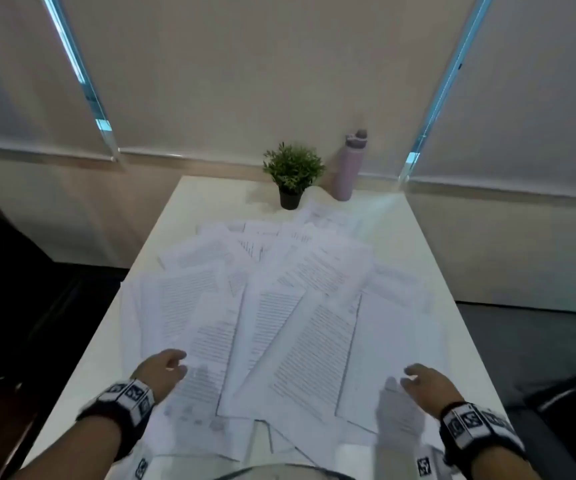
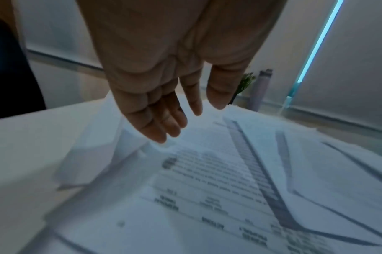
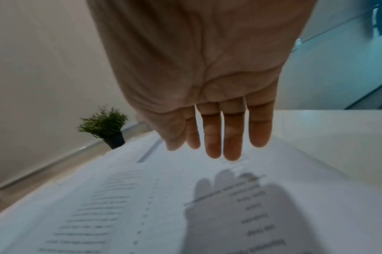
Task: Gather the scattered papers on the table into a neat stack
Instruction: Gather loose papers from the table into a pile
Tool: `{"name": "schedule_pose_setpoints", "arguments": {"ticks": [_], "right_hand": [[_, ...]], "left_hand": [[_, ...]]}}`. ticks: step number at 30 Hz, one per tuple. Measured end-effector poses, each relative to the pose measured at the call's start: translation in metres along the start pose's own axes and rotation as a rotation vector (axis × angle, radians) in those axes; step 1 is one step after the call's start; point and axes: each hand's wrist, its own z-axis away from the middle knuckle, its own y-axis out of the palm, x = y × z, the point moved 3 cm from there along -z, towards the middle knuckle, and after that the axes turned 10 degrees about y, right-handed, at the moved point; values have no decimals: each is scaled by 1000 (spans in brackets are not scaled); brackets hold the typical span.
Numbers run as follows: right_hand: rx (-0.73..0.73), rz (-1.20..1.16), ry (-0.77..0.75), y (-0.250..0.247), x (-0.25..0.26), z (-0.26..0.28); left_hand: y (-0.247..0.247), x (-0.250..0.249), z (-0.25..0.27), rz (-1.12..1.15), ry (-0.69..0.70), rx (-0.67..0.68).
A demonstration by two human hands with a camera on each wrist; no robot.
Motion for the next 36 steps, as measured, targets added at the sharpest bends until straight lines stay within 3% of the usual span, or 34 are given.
{"name": "schedule_pose_setpoints", "arguments": {"ticks": [4,9,16,22,24,26,28,30,36], "right_hand": [[6,-76,46,19,7,-10],[-29,-15,85,41,18,-5],[-47,184,-165,71,47,24],[-57,285,-384,92,65,38],[-142,215,-331,82,61,33],[-231,122,-146,67,49,22],[-207,21,88,56,35,12],[-150,-72,222,55,29,4],[-115,-218,274,58,42,-10]], "left_hand": [[16,-4,-6,-89,-94,71],[43,-11,-5,-110,-79,74],[78,-47,-4,26,-30,121],[92,-55,4,55,71,77],[87,-55,8,43,92,58],[76,-51,13,47,95,15],[62,-40,18,51,70,-27],[48,-23,24,48,14,-48],[35,7,34,6,-115,4]]}}
